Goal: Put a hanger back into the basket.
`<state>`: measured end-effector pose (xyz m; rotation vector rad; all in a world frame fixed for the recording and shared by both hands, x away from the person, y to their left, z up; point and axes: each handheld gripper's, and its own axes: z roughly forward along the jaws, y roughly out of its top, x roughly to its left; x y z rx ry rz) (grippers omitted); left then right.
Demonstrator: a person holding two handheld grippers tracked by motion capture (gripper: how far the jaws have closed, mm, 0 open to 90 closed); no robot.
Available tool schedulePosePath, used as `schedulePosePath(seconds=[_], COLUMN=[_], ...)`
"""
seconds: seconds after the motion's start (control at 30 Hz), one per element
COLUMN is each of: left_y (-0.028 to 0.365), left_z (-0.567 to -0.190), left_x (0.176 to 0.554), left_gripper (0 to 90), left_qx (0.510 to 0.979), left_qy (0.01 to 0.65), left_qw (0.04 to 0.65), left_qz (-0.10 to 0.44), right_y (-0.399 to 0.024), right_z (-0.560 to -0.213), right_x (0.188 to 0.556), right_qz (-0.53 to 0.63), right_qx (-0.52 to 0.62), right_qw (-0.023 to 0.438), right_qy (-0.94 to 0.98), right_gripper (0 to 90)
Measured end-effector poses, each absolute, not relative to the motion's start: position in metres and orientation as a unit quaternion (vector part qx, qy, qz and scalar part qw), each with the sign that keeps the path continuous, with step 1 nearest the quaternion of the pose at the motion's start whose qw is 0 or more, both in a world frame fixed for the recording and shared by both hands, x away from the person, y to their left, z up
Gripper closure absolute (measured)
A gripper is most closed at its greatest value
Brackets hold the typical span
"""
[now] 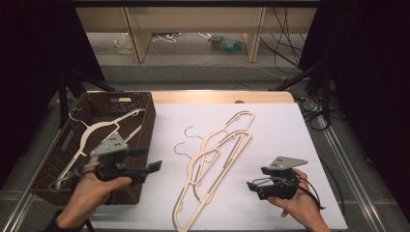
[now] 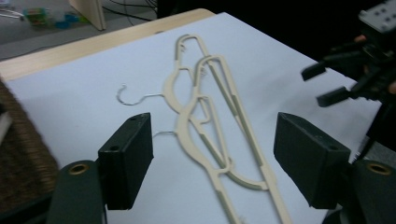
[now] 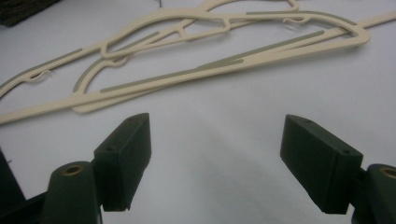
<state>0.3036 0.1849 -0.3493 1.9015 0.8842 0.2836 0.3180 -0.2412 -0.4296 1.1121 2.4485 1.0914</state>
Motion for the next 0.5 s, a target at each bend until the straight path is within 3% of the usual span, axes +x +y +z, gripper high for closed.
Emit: schedulePosePath(seconds=[0.1,0.5], left_y=[0.16,0.126], left_z=[-0.364,-0.401], left_x=[0.298,0.297], left_gripper=[27.9,26.9], left_qx=[0.801,0.82], left_qy=[0.344,0.345], left_qw=[0.477,0.447], left_qz=[0.109,0.089], right_y=[-0.237,-0.23], right_z=[-0.43,-0.433], right_x=[0.325,0.337], right_qz=[0.373,0.368], right_qx=[0.386,0.381], right_qw=[0.122,0.133], right_qy=[0.835,0.838], right_gripper=[25.7,25.2])
